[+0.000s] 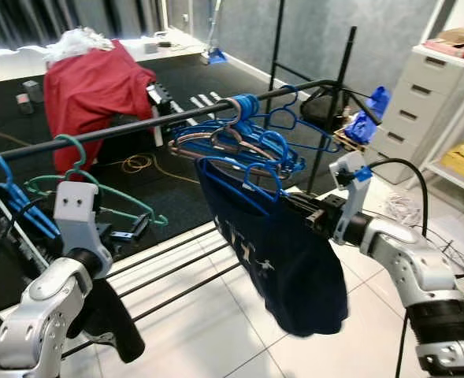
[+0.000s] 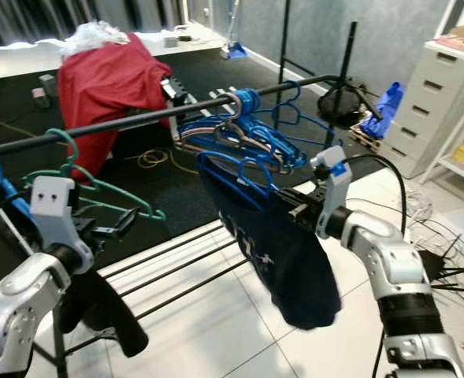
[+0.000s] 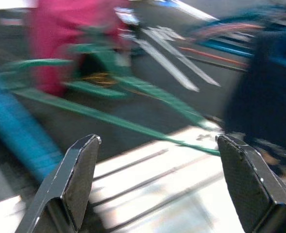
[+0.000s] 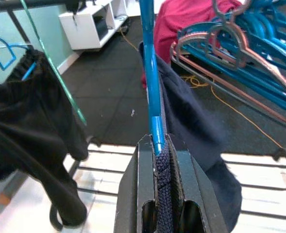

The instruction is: Hang hanger

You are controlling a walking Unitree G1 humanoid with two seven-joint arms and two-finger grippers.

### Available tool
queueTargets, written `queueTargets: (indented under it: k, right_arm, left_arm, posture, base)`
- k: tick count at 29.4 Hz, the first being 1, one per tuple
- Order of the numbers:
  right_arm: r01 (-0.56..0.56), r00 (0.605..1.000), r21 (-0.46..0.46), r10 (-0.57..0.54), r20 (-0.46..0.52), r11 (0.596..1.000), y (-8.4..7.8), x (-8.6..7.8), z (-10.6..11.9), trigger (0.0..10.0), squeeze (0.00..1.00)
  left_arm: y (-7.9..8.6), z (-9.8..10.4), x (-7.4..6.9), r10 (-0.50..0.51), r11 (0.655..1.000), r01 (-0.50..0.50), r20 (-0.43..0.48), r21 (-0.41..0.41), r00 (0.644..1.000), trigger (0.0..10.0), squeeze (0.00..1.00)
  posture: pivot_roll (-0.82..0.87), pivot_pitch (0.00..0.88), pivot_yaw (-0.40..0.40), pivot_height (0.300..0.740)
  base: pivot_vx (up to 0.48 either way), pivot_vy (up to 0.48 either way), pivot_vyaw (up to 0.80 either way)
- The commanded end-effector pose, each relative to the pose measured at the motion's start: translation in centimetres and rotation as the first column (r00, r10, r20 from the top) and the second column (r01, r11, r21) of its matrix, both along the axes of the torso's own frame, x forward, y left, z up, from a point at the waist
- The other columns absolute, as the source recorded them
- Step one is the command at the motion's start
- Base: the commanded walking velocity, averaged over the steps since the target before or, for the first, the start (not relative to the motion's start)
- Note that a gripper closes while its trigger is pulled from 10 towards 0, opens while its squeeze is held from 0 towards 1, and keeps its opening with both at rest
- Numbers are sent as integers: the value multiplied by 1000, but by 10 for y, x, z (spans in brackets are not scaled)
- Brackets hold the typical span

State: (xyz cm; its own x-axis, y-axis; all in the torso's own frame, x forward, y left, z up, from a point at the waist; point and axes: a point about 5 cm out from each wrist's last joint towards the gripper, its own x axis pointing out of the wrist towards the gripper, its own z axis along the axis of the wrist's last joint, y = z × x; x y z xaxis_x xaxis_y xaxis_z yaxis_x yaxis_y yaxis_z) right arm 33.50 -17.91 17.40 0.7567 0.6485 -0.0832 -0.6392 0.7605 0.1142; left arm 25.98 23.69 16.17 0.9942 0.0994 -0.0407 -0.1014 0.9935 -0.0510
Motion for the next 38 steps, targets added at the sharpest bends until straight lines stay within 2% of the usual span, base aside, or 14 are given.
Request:
queueTargets:
  k: [1, 3, 5, 8, 9, 11, 12, 16, 18, 21, 27, 33, 36, 38]
  right_arm:
    - [31, 998, 20, -32, 47, 999, -3, 5, 8, 10000, 0]
    - [46, 998, 28, -47, 47, 999, -5, 5, 8, 10000, 0]
    - [136, 989, 26, -137, 46, 990, -17, 10, 8, 10000, 0]
    - [177, 983, 19, -178, 45, 984, -21, 12, 8, 10000, 0]
    - [221, 975, 10, -221, 38, 975, -28, 14, 6, 10000, 0]
    - [221, 975, 10, -221, 38, 975, -28, 14, 6, 10000, 0]
    - [251, 967, 13, -251, 32, 968, -33, 15, 5, 10000, 0]
    - [239, 970, 27, -240, 29, 971, -35, 14, 5, 10000, 0]
    - [159, 985, -2, -159, 61, 987, -26, 11, 6, 10000, 0]
    - [112, 991, -16, -111, 78, 994, -17, 9, 5, 10000, 0]
    - [100, 992, 3, -100, 77, 995, -15, 10, 5, 10000, 0]
    - [202, 978, -20, -200, 58, 979, -24, 17, 2, 10000, 0]
    - [239, 970, -36, -237, 46, 970, -28, 18, 0, 10000, 0]
    - [273, 962, -41, -272, 34, 961, -31, 20, -1, 10000, 0]
  left_arm:
    - [8, -3, -8, 81, 996, -81, -7, 27, 997, 10000, 0]
    - [12, -5, -13, 117, 992, -117, -12, 45, 993, 10000, 0]
    - [24, -12, -27, 243, 968, -240, -28, 75, 970, 10000, 0]
    - [27, -14, -32, 289, 955, -285, -30, 85, 957, 10000, 0]
    - [28, -15, -35, 321, 944, -318, -26, 84, 947, 10000, 0]
    - [28, -15, -35, 321, 944, -318, -26, 84, 947, 10000, 0]
    - [27, -16, -36, 337, 939, -335, -19, 85, 941, 10000, 0]
    - [24, -18, -35, 345, 937, -344, -5, 64, 939, 10000, 0]
    - [22, -19, -32, 352, 935, -352, 1, 55, 936, 10000, 0]
    - [18, -18, -28, 350, 936, -350, 6, 47, 937, 10000, 0]
    - [17, -15, -23, 347, 937, -347, 19, 40, 938, 10000, 0]
    - [15, -11, -18, 337, 941, -338, 41, 17, 941, 10000, 0]
    - [9, -9, -14, 299, 954, -299, 47, -3, 953, 10000, 0]
    - [-2, -10, -10, 218, 976, -218, 50, -6, 975, 10000, 0]
  posture:
    - [-32, 0, -31, 740]
    - [-32, 0, -31, 740]
    - [-35, 0, -35, 740]
    - [-35, 0, -35, 740]
    - [-35, 0, -38, 740]
    - [-35, 0, -38, 740]
    - [-36, 0, -40, 740]
    - [-40, 0, -38, 740]
    - [-43, 0, -37, 740]
    - [-35, 0, -42, 740]
    - [-34, 0, -42, 740]
    - [-39, 0, -40, 740]
    - [-39, 0, -38, 740]
    - [-39, 0, -38, 740]
  base:
    - [0, 0, 800]
    - [0, 0, 800]
    - [0, 0, 650]
    - [0, 0, 506]
    - [0, 0, 0]
    - [0, 0, 0]
    - [0, 0, 0]
    - [0, 0, 0]
    - [127, 0, 213]
    - [260, 0, 663]
    - [265, 0, 781]
    - [267, 0, 0]
    - [0, 0, 0]
    - [0, 0, 0]
